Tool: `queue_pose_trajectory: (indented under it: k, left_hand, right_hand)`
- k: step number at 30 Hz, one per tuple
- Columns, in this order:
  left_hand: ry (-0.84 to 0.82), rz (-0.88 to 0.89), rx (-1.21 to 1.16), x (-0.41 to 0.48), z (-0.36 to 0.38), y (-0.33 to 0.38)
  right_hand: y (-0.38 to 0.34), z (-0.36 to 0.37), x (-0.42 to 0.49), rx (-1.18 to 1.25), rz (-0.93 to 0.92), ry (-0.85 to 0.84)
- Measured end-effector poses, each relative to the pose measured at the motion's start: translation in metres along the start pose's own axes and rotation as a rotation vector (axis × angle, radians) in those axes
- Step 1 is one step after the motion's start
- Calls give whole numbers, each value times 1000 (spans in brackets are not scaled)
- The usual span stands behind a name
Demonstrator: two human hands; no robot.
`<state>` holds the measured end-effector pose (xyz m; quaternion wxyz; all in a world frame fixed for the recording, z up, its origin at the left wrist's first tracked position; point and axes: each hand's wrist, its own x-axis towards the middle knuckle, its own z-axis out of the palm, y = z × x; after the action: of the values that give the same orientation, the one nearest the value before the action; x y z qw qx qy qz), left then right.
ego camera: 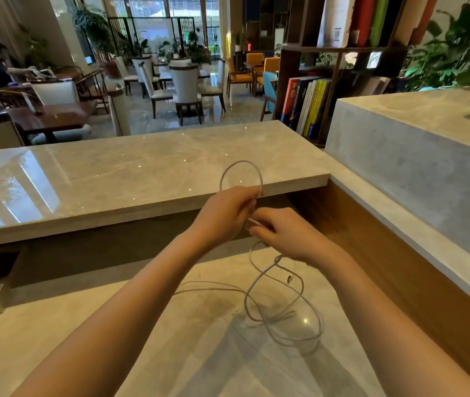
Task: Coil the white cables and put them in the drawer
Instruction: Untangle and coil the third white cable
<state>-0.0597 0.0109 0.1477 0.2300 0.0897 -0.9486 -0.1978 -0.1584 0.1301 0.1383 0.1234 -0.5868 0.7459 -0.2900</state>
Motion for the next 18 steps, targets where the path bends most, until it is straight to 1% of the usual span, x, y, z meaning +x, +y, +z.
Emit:
queue_pose_trajectory:
  k: [1, 2, 3, 6, 9, 11, 13, 15, 17, 18]
  left_hand:
    - [-47, -5, 106, -1, 0, -3]
    - [-112, -24, 131, -3, 0, -5]
    - [-191, -57, 87, -5, -1, -6]
    - [-384, -202, -265, -10, -9, -5]
    - [-465, -318, -586, -12, -16, -11]
    - [-525, -327, -850, -12, -18, -17]
    - [-578, -326, -1119, -14, -19, -20]
    - [-599, -368, -1314, -15, -19, -21]
    - [-592, -398, -1402, -17, -18, -20]
    - [-581, -405, -1408, -19, -18, -20]
  right_hand:
    - [1, -4, 0, 47, 1, 30]
    - [3, -9, 0, 79, 5, 54]
    - [6, -14, 0, 84, 6, 67]
    - [16, -24, 2, 103, -1, 57]
    - [23, -24, 5, 134, 13, 103]
    - [26, -24, 7, 143, 27, 173]
    - [26, -24, 8, 168, 0, 213]
    - [24, -23, 8, 178, -54, 157]
    - [22, -20, 6, 252, -60, 50]
    - [21, -18, 5, 305, -46, 24]
